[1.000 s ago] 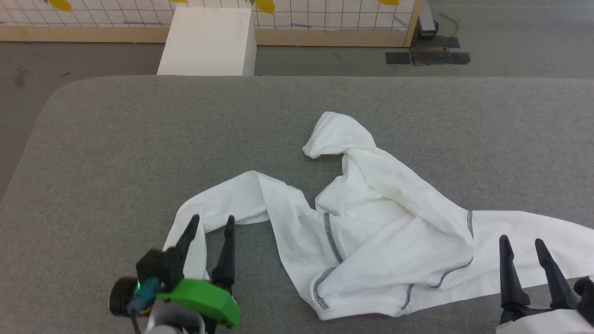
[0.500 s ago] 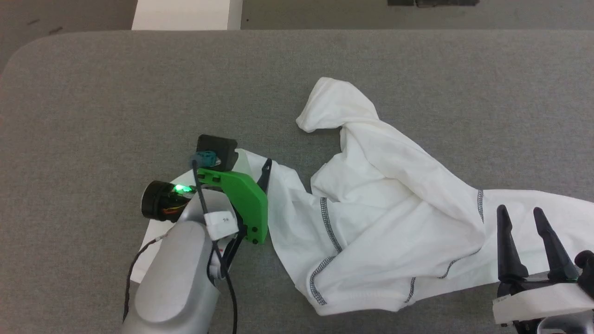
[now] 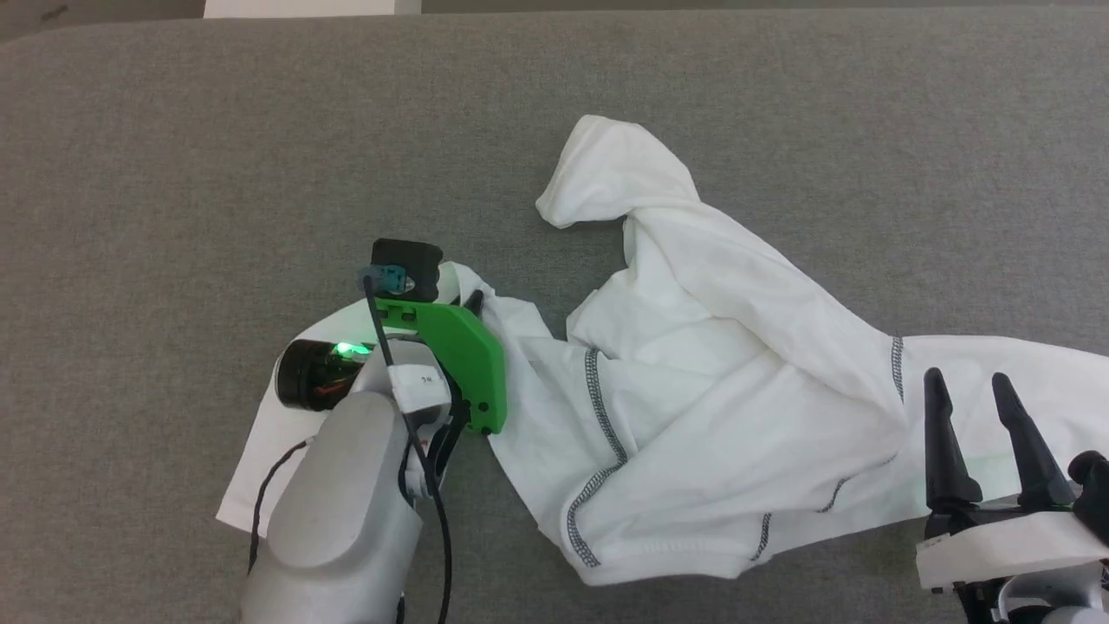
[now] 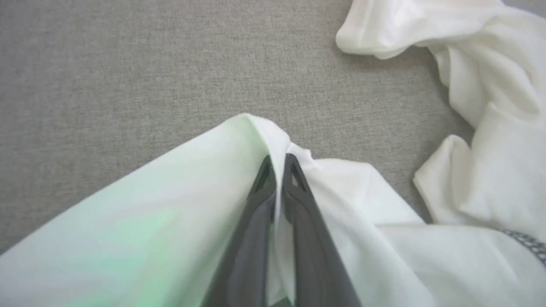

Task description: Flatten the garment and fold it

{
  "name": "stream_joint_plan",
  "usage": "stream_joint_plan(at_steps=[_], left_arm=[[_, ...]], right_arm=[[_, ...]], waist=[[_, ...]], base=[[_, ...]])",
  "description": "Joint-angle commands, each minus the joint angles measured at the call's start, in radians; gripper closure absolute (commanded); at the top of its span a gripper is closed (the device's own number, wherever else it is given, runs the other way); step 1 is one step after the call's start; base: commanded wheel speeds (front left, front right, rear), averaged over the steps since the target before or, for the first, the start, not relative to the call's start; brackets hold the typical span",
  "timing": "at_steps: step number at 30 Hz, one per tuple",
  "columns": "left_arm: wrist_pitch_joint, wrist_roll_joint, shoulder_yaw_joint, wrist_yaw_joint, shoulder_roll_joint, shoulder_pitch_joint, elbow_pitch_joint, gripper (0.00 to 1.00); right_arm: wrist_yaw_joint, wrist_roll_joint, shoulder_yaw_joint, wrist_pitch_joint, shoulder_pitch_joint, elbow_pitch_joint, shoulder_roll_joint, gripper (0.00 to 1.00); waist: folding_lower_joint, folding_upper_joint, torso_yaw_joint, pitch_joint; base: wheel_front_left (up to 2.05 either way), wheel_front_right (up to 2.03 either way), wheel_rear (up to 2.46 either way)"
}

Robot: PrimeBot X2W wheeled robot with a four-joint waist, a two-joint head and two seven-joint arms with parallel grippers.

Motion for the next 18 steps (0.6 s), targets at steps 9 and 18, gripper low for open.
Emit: stream_joint_plan(at_steps=[9,18], left_arm=[[-0.202,-0.047,0.061,-0.042,0.019,-0.096,-0.091,1.0],[-0.292,-0.092,0.195,0.046,0.054,0.063,-0.279,1.0]], right_arm=[[-0.001,-0.003,0.006,-0.001,-0.017,0.003,0.002,0.0],[-0.001,-0.002,0.007,0.005,0.001,-0.002,0.002,0.0]], waist=[[0.0,0.0,0.052,-0.058],[0.0,0.0,0.068,-0.068]], base=[[0.0,0.0,0.0],[0.0,0.0,0.0]])
